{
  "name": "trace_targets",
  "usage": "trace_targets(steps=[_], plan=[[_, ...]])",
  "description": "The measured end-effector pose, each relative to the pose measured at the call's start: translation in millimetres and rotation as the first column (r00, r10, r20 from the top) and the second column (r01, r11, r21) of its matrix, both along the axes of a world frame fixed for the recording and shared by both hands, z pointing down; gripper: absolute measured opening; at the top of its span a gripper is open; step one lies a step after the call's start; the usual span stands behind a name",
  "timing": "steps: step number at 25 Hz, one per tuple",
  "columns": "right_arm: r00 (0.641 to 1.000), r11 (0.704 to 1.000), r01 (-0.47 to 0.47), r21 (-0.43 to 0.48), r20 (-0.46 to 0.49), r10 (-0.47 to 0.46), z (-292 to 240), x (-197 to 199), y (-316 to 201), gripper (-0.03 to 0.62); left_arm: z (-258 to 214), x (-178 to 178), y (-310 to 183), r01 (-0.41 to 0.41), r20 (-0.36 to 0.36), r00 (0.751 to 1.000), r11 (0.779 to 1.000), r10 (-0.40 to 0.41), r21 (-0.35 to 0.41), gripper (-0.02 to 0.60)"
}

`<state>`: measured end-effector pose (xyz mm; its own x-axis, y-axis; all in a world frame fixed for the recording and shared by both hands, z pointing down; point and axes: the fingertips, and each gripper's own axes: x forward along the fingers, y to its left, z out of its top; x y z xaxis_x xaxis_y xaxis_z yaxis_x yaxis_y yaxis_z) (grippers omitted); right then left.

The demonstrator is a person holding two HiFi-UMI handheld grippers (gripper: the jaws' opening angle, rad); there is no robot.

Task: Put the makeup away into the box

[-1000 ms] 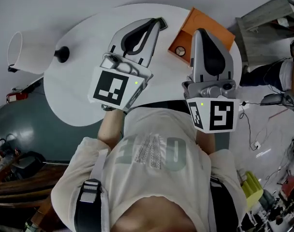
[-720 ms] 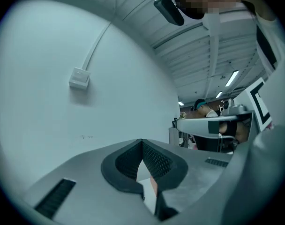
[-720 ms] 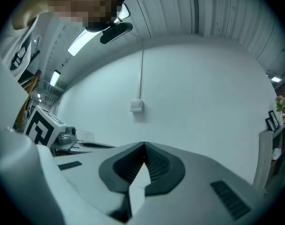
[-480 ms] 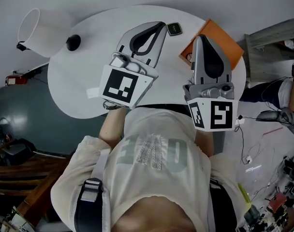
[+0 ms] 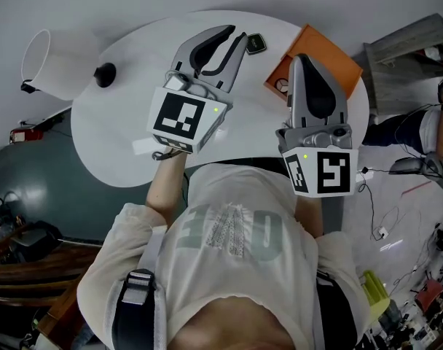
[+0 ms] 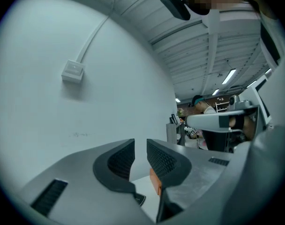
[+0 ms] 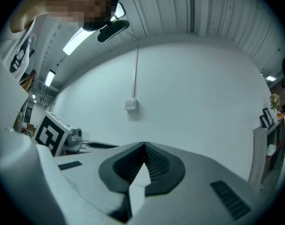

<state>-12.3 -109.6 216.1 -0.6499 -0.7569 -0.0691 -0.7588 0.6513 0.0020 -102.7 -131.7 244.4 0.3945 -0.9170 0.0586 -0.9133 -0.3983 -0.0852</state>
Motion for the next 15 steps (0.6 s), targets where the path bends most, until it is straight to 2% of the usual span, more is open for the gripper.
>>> trace_targets(steps=[3, 4, 8, 11, 15], plan=[[1.0, 1.0, -0.015, -0.018, -0.003, 0.015, 5.8, 5.4, -3.4, 0.0, 23.6, 5.4, -20.9, -0.058, 0.011, 0.998, 0.996, 0.058, -0.071, 0.128], [1.0, 1.0, -0.02, -0.024, -0.004, 0.019, 7.9, 7.1, -5.0, 0.0, 34.5, 7.6, -28.5, -0.077, 0.017, 0.997, 0.992, 0.079, -0.1, 0.173], [0.999, 0.998, -0.042, -0.048, -0.01, 0.042, 15.8, 14.9, -16.0, 0.0, 91.2, 17.9, -58.1, -0.134, 0.109, 0.981, 0.965, 0.161, -0.226, 0.313], [0.997, 0.995, -0.075, -0.07, -0.017, 0.074, 22.2, 23.1, -25.4, 0.0, 140.5, 28.8, -72.9, -0.175, 0.168, 0.956, 0.927, 0.24, -0.333, 0.359], [0.993, 0.988, -0.115, -0.099, -0.032, 0.112, 32.0, 33.1, -38.6, 0.0, 202.9, 37.6, -89.8, -0.2, 0.162, 0.938, 0.862, 0.305, -0.466, 0.362]])
